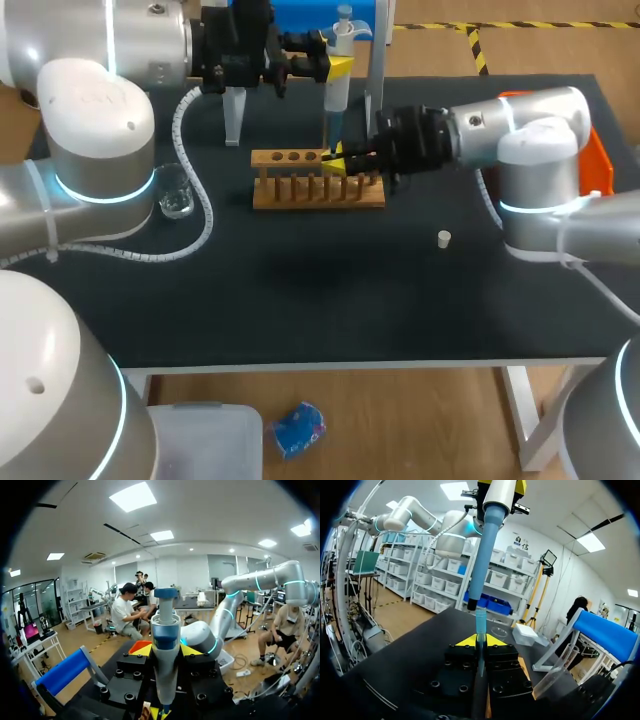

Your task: Invert the test tube, pick up the pipette, mount the tip to pipette, aspirate from beaker and dispense into the tube, eject the tip, return the pipette, and cap with the stopper.

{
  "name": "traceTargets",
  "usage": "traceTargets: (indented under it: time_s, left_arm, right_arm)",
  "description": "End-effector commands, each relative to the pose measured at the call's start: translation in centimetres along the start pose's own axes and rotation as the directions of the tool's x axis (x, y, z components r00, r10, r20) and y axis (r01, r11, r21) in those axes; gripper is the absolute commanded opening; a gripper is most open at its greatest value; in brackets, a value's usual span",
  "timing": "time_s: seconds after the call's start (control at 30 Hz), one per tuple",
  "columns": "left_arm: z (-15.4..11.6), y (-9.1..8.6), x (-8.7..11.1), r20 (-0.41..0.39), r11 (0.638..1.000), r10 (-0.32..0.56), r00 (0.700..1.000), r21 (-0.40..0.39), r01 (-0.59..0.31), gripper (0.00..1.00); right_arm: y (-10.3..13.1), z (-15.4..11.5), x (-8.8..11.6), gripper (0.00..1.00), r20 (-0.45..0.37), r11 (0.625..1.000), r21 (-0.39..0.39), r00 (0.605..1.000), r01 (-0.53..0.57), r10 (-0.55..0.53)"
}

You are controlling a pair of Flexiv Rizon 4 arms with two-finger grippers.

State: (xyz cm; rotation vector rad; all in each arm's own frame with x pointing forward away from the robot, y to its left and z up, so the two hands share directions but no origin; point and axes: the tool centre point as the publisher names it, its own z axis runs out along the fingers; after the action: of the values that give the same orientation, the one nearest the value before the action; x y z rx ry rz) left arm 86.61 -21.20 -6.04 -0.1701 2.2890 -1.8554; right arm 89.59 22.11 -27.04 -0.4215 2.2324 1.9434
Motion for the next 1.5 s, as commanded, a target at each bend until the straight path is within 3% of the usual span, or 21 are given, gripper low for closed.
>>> traceTargets:
  time_s: [0.03, 0.83, 1.5]
  left_arm:
    - [-0.08, 0.08, 0.00, -0.002, 1.000, 0.002, 1.000, 0.004, -0.002, 0.00]
    - [-0.08, 0.08, 0.00, -0.002, 1.000, 0.002, 1.000, 0.004, -0.002, 0.00]
    - [-0.08, 0.08, 0.00, -0.002, 1.000, 0.002, 1.000, 0.004, -0.002, 0.00]
  right_arm:
    - [0.29, -0.32, 0.29, 0.00, 0.003, 1.000, -0.003, 1.000, 0.001, -0.001]
    - [-0.21, 0.24, 0.50, 0.00, -0.015, 1.000, 0.011, 1.000, -0.013, 0.013]
    - [0.25, -0.11, 0.95, 0.00, -0.004, 0.997, -0.046, 0.999, -0.055, 0.055]
